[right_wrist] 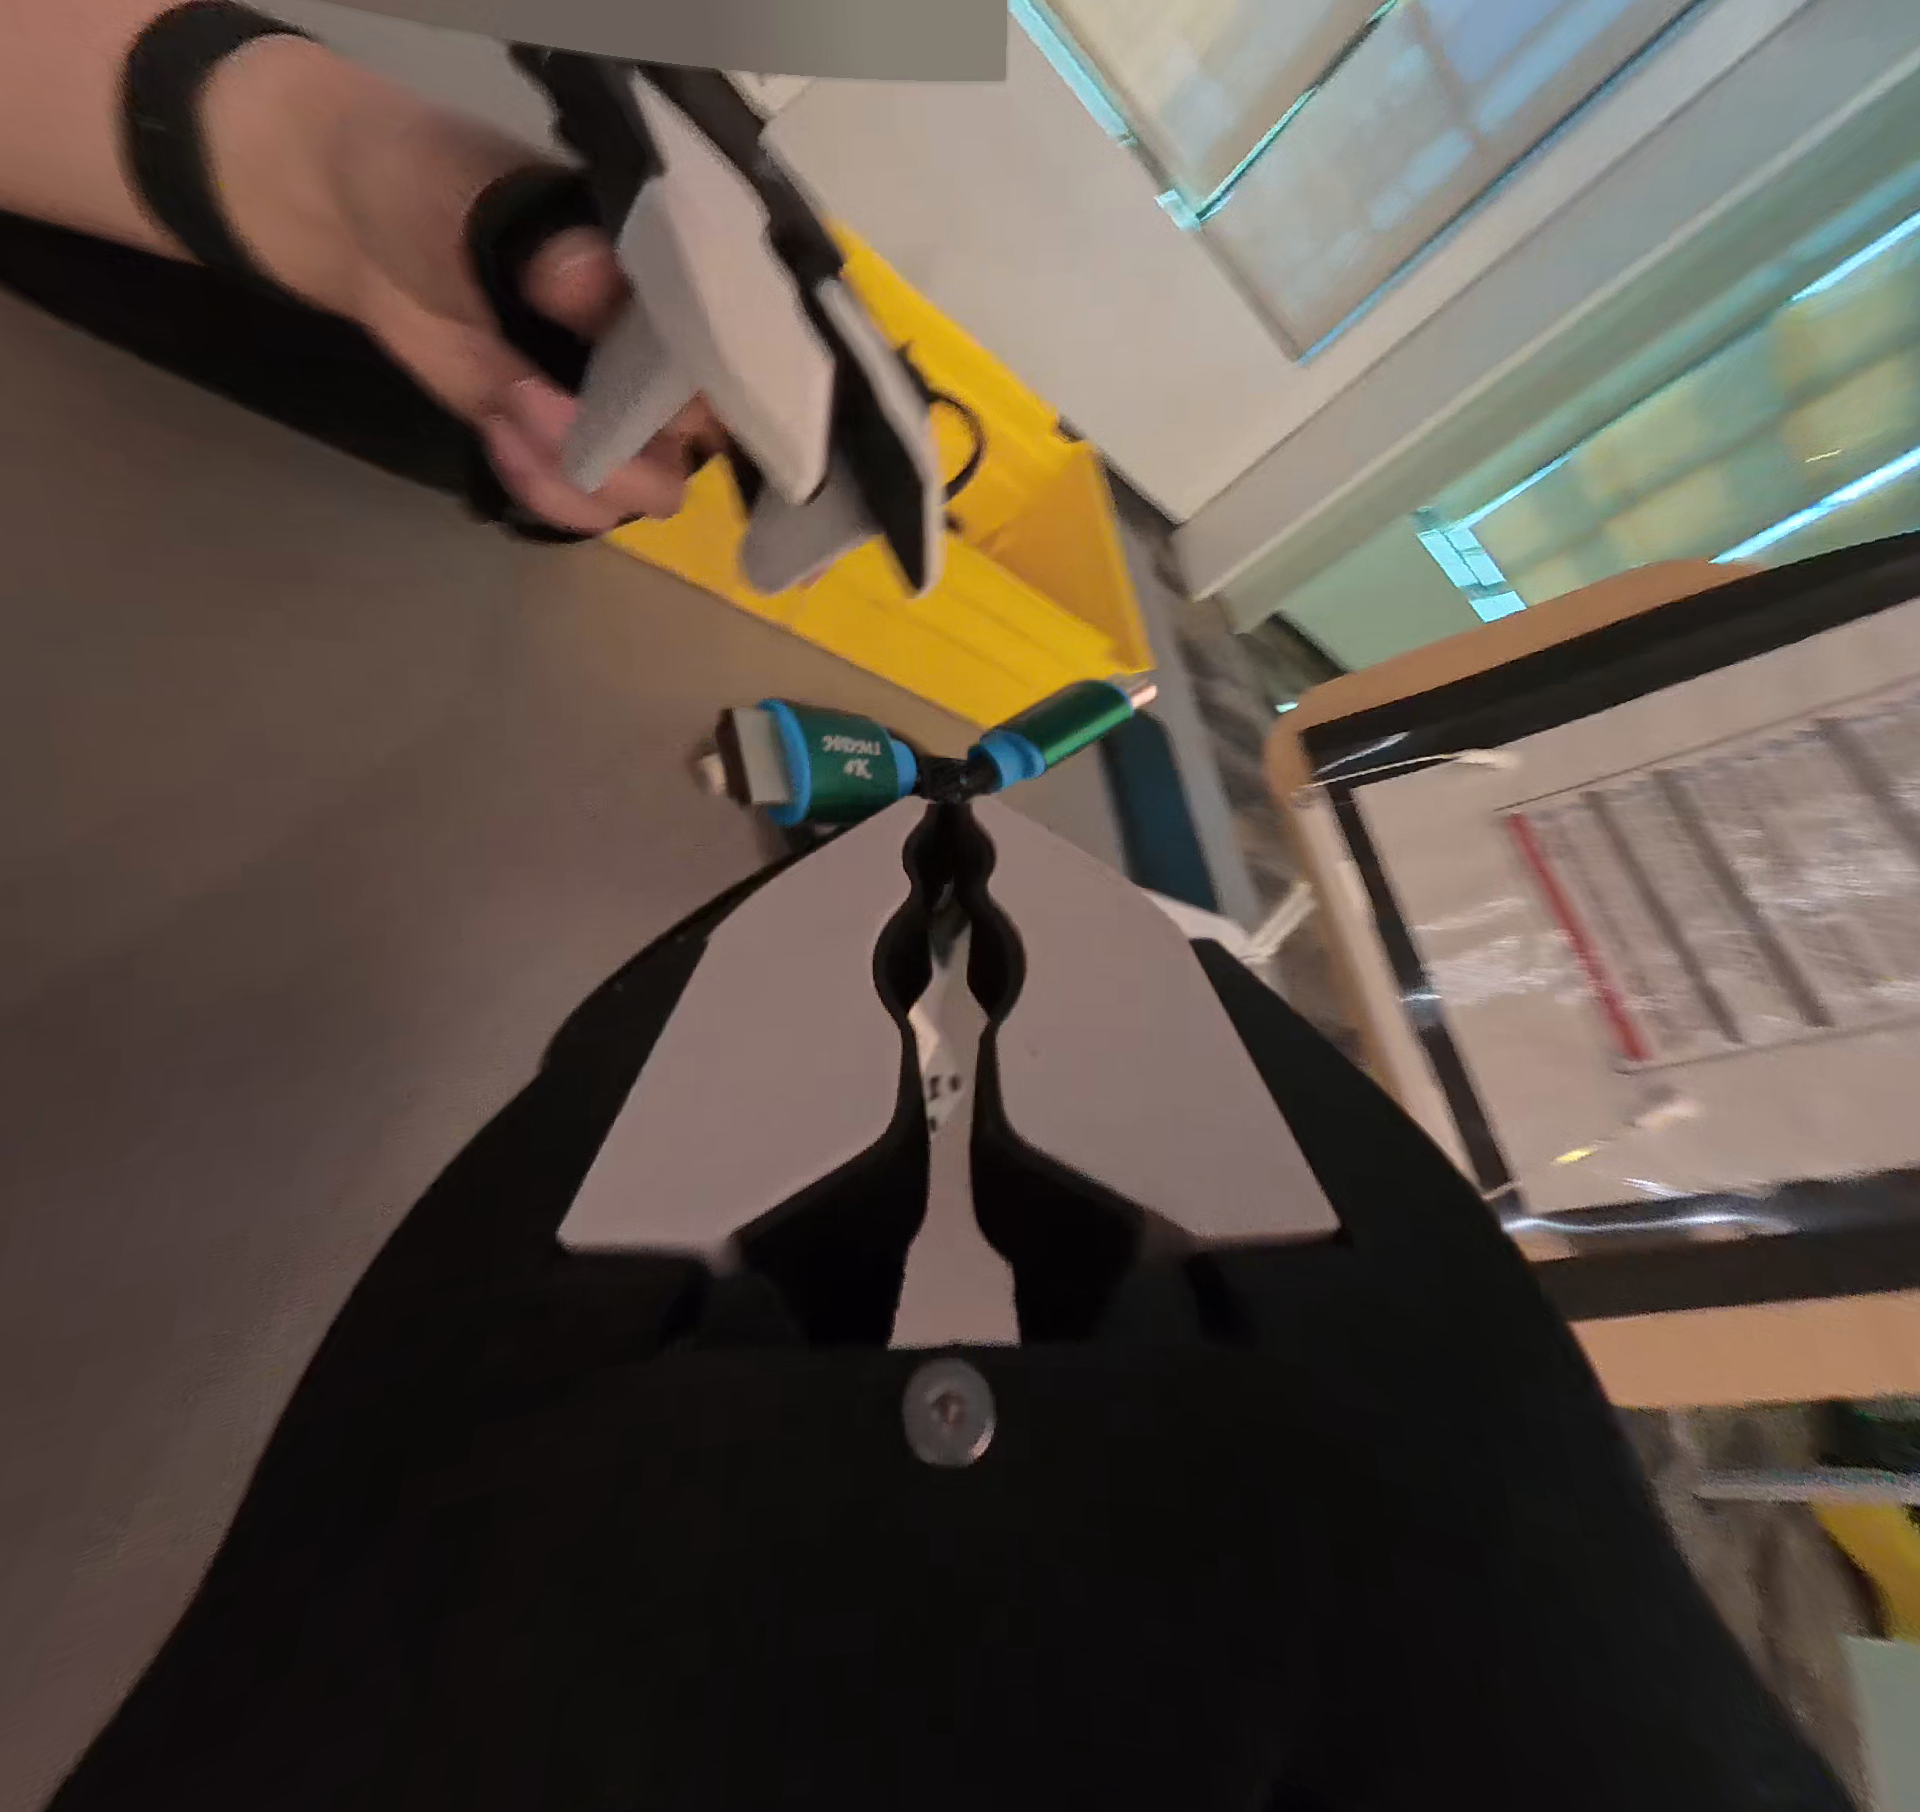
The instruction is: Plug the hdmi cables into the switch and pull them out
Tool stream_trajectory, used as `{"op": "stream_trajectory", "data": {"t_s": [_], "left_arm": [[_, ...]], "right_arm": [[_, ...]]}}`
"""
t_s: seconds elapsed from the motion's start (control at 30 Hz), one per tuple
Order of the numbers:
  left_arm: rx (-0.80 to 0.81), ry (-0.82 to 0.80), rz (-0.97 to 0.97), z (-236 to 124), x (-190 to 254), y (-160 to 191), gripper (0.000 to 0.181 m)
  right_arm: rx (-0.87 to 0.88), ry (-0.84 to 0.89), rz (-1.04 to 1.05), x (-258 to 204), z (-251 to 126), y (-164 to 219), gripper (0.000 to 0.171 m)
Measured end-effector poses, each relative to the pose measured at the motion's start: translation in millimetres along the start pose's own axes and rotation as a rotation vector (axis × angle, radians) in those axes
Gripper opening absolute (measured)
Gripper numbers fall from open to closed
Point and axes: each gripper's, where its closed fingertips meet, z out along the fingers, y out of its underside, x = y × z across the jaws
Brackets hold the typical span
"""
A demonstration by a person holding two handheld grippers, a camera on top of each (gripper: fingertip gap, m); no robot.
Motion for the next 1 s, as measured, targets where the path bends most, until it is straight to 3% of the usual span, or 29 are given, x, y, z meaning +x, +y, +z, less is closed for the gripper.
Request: {"op": "stream_trajectory", "data": {"t_s": [0.13, 0.33, 0.47, 0.57, 0.63, 0.83, 1.0], "left_arm": [[-0.042, 0.163, -0.283, 12.7, 14.8, 16.6, 0.044], [0.025, 0.365, -0.655, 12.6, 17.0, 14.9, 0.051], [0.039, 0.361, -0.702, 16.5, 14.1, 19.7, 0.052], [0.027, 0.373, -0.652, 16.5, 17.6, 21.9, 0.031], [0.006, 0.337, -0.559, 16.7, 17.4, 25.5, 0.028], [-0.060, 0.222, -0.276, 16.8, 14.9, 30.6, 0.022], [-0.040, 0.169, -0.182, 13.2, 10.5, 24.5, 0.020]], "right_arm": [[0.058, 0.150, -0.149, 3.7, -1.3, -18.0, 0.002], [0.016, 0.215, -0.417, -15.9, 10.0, -21.6, 0.002], [0.054, 0.244, -0.509, -21.0, 7.7, -29.4, 0.002], [0.009, 0.262, -0.585, -23.8, 11.5, -26.0, 0.002], [0.011, 0.260, -0.592, -25.3, 13.2, -24.2, 0.002], [0.045, 0.142, -0.378, -26.6, 13.6, -23.9, 0.002], [0.119, -0.099, 0.170, -24.3, 16.7, -27.3, 0.002]]}}
